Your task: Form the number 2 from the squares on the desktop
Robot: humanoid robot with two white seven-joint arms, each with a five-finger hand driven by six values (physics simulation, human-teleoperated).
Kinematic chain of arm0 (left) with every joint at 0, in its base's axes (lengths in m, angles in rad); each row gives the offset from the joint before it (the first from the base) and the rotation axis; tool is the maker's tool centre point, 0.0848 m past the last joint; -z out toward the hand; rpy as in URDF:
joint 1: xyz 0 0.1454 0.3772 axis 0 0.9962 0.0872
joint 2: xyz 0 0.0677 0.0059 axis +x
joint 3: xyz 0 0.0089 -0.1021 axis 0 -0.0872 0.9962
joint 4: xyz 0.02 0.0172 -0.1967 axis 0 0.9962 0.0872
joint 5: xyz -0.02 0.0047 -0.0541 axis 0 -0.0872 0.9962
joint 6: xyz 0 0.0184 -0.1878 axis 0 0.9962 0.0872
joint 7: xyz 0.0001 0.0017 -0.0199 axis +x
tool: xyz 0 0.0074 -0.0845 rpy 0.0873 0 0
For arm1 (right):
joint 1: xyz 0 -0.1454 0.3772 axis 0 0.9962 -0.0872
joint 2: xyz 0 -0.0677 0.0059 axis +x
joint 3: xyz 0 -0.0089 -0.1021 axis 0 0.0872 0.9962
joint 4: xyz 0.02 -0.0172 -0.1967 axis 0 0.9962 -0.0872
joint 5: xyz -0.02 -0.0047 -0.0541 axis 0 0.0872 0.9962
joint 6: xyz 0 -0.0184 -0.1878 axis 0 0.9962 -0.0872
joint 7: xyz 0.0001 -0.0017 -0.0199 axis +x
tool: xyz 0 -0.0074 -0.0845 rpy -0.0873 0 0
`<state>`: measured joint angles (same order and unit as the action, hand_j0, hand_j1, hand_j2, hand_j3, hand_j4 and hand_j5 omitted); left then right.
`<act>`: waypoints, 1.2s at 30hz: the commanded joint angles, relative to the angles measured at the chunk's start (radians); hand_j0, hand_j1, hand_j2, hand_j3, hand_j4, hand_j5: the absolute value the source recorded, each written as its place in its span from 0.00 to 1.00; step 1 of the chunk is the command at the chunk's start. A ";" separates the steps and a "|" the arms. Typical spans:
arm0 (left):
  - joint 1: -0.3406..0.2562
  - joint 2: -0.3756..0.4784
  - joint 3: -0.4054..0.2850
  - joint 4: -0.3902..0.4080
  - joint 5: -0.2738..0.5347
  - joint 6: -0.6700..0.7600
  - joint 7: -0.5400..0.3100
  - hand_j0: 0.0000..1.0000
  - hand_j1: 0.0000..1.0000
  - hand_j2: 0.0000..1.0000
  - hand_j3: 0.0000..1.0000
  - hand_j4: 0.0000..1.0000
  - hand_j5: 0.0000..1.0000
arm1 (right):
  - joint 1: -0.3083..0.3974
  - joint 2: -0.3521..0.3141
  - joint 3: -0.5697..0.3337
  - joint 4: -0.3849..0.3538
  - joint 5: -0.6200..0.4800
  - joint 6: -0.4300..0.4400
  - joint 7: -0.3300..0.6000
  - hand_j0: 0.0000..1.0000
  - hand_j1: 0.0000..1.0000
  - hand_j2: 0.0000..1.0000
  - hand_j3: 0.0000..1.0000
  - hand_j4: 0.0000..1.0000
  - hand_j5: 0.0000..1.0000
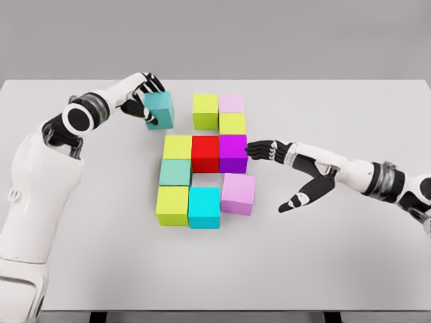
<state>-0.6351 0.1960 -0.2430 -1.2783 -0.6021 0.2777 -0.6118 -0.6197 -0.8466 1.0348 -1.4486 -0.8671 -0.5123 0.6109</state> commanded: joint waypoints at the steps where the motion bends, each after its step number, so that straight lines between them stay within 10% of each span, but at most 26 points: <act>1: 0.000 -0.020 0.001 0.008 -0.019 -0.002 0.001 0.35 0.35 0.35 0.35 0.35 0.35 | 0.000 0.026 -0.001 0.028 -0.007 0.003 0.000 1.00 1.00 1.00 1.00 1.00 1.00; 31: -0.044 -0.090 -0.007 0.051 -0.140 -0.008 0.001 0.33 0.33 0.33 0.33 0.33 0.33 | -0.002 0.084 0.048 0.120 -0.006 -0.006 0.000 1.00 1.00 1.00 1.00 1.00 1.00; 36: -0.046 -0.089 -0.010 0.051 -0.143 -0.026 0.001 0.55 0.55 0.55 0.55 0.55 0.55 | -0.002 0.096 0.062 0.139 0.000 -0.006 0.000 1.00 1.00 1.00 1.00 1.00 1.00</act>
<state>-0.6811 0.1077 -0.2532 -1.2264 -0.7446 0.2625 -0.6112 -0.6197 -0.7539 1.0933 -1.3173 -0.8617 -0.5192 0.6109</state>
